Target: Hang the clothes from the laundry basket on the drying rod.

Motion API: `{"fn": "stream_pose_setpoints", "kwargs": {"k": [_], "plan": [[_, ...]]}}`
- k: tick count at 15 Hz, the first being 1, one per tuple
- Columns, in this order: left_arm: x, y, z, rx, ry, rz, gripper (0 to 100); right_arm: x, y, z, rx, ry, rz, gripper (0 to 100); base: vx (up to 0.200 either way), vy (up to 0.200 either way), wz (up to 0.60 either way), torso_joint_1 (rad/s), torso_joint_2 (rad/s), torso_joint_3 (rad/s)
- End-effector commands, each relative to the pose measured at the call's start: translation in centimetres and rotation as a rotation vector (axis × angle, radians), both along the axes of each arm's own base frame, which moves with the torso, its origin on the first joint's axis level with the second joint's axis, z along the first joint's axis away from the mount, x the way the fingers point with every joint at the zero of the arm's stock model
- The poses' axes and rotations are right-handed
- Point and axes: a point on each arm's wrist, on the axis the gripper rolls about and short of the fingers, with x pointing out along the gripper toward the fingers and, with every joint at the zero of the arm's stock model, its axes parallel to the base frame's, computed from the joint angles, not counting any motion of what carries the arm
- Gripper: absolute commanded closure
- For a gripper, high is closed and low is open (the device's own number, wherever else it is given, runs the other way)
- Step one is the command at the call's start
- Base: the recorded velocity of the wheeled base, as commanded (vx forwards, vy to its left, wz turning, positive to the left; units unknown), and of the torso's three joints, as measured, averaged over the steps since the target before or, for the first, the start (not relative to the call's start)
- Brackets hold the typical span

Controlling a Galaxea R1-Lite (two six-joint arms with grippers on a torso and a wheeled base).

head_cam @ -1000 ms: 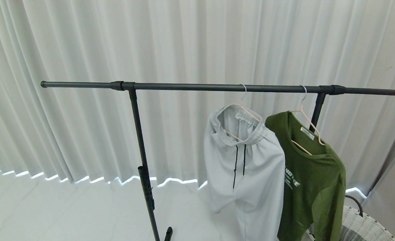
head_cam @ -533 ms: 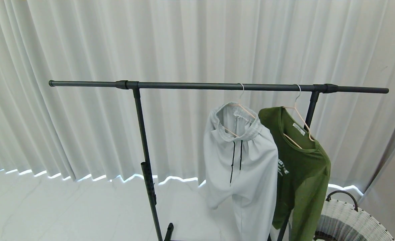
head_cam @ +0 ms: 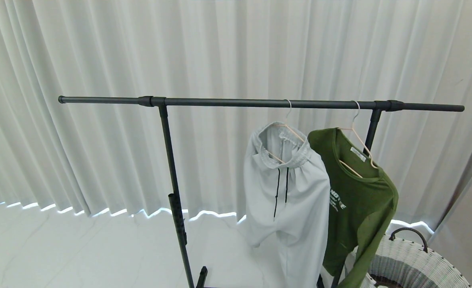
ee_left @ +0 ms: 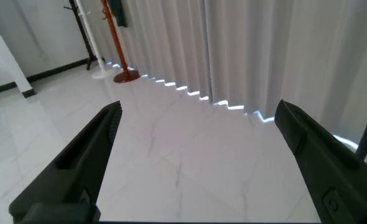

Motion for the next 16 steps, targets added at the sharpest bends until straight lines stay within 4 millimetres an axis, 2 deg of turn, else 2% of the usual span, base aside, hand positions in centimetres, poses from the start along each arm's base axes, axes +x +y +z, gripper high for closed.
{"fn": "stream_pose_setpoints", "kwargs": {"k": [1, 3, 7, 9, 12, 16], "plan": [[-0.1, -0.1, -0.1, -0.008, -0.022, -0.038, 0, -0.1, 0.0, -0.5, 0.018, -0.006, -0.005, 0, 0.000, 0.000, 0.00, 0.000, 0.00, 0.000], [0.2, -0.5, -0.1, -0.052, -0.049, -0.238, 0, 0.0, 0.0, -0.5, 0.005, 0.000, 0.000, 0, 0.000, 0.000, 0.00, 0.000, 0.00, 0.000], [0.5, -1.3, -0.4, -0.261, -0.104, -0.609, 0, 0.0, 0.0, -0.5, -0.003, 0.001, 0.005, 0, 0.000, 0.000, 0.00, 0.000, 0.00, 0.000], [0.5, -1.3, -0.7, -0.282, -0.098, -0.622, 0, 0.0, 0.0, -0.5, -0.003, 0.003, 0.008, 0, 0.000, 0.000, 0.00, 0.000, 0.00, 0.000], [0.5, -1.3, -0.7, -0.283, -0.100, -0.622, 0, -0.3, -0.2, -0.5, -0.008, -0.032, 0.145, 0, 0.000, 0.000, 0.00, 0.000, 0.00, 0.000], [0.5, -1.3, -0.7, -0.283, -0.100, -0.624, 0, -0.6, -0.2, -0.6, 0.062, -0.079, 0.114, 0, 0.000, 0.000, 0.00, 0.000, 0.00, 0.000]]}}
